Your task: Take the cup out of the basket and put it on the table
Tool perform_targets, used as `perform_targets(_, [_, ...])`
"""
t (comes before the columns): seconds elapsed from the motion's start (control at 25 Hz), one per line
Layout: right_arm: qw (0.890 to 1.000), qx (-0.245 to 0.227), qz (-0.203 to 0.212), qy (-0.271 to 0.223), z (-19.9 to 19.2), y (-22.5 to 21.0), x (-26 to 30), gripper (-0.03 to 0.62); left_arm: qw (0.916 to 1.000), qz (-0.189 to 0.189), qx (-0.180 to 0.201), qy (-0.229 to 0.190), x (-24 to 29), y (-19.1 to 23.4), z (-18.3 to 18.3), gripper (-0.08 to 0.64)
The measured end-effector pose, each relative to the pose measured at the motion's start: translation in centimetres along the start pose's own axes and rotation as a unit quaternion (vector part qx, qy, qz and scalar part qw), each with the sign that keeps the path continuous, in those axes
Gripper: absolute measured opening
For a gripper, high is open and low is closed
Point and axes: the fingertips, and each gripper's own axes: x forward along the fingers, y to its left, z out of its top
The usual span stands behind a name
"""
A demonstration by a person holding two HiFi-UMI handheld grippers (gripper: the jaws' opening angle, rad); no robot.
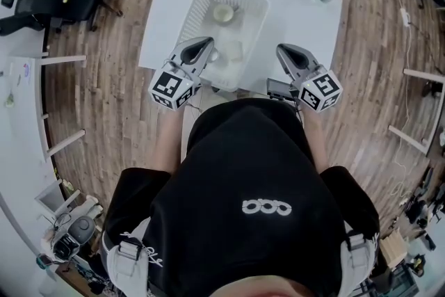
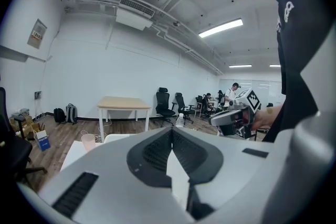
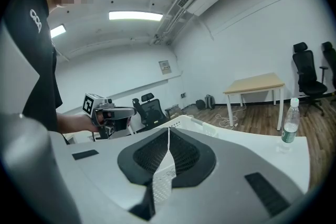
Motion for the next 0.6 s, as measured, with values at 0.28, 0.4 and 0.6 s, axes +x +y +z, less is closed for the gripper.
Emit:
perform_targets(0.28, [1.0, -0.003, 0.012, 0.012, -0.5, 0.0, 0.6, 0.026, 0.9988, -0.002, 0.011, 0.048, 2.4, 1.1, -3.1, 0.009])
perform_targets(0.4, [1.0, -0.006, 0.016, 0.013, -0.7, 0.1, 0.9, 0.026, 0.9942, -0.011, 0.044, 0.097, 4.8, 2.1, -5.5, 0.011])
perform_targets(0.6, [0.999, -0.005, 0.022, 0.027, -1.2, 0.3, 1.1, 0.026, 0.9766, -0.029, 0.097, 0.19, 9.1, 3.9, -10.1, 0.079])
